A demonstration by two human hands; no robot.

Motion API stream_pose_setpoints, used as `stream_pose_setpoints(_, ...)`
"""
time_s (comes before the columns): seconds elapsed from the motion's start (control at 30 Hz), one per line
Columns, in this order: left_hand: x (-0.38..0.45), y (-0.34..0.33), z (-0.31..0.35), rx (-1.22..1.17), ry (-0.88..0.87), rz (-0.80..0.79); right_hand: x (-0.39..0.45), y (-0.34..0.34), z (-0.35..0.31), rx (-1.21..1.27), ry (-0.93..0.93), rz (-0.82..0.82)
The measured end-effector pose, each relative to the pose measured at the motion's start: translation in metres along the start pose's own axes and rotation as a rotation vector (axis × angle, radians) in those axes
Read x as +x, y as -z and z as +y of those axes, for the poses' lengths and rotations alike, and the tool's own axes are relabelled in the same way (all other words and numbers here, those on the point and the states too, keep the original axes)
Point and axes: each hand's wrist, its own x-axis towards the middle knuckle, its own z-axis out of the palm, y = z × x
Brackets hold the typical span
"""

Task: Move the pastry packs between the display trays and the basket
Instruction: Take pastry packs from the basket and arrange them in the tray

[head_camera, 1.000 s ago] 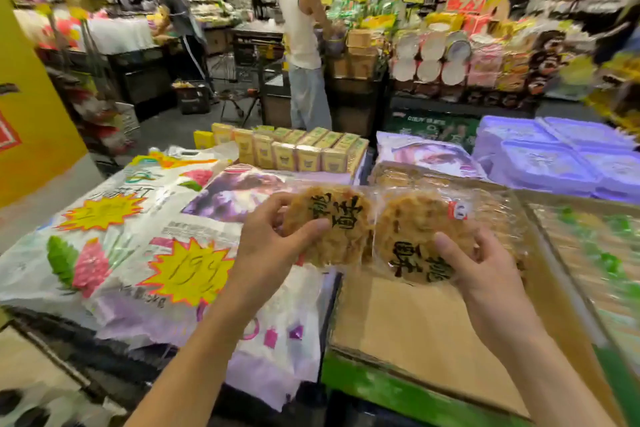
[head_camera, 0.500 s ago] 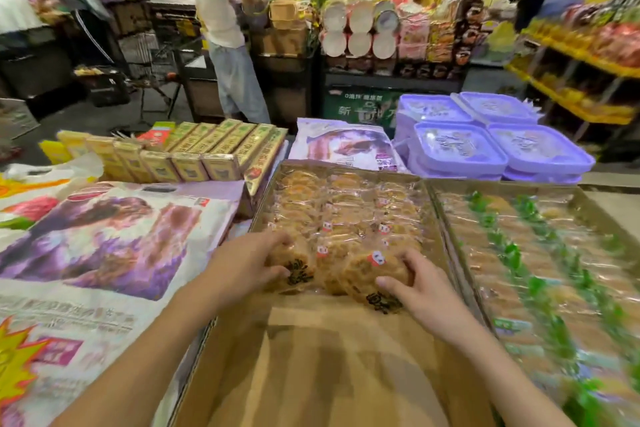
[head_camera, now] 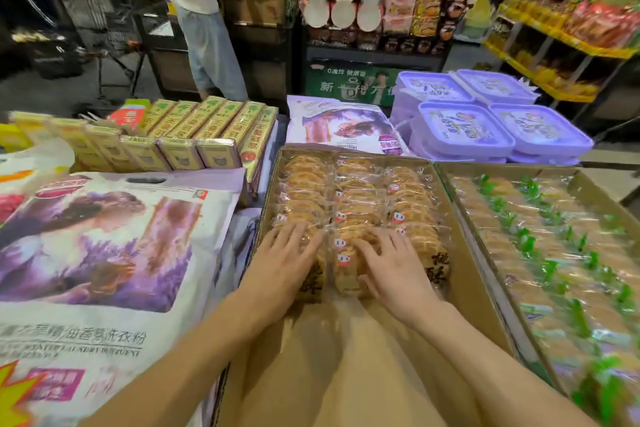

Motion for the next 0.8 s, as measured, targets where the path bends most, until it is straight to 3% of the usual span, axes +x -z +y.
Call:
stream_pose_setpoints(0.13,0.001,-0.003,0.009,0.052,0.067,-0.151,-0.007,-0.009,-0.004,-0.072,0.022,-0.043)
stream_pose_setpoints(0.4,0.004,-0.004,0.011,0.108,0.083,-0.182,-0.014,-0.014,-0.016,-0.095,-0.093,-0.029)
stream_pose_setpoints(0.53,-0.007,0.01,0.02,0.074,0.176,-0.227,-0.016,0.006,-0.029,-0.12,-0.123,-0.071)
stream_pose_setpoints(0.63,-0.04,0.029,0.026,0.027,0.243,-0.128,-0.032,0.03,-0.039,-0.066,-0.101,-0.036)
stream_pose_setpoints(0.8,-0.161,0.063,0.024,-0.084,0.428,0.277,-0.064,0.076,-0.094,0.199,0.122,0.217)
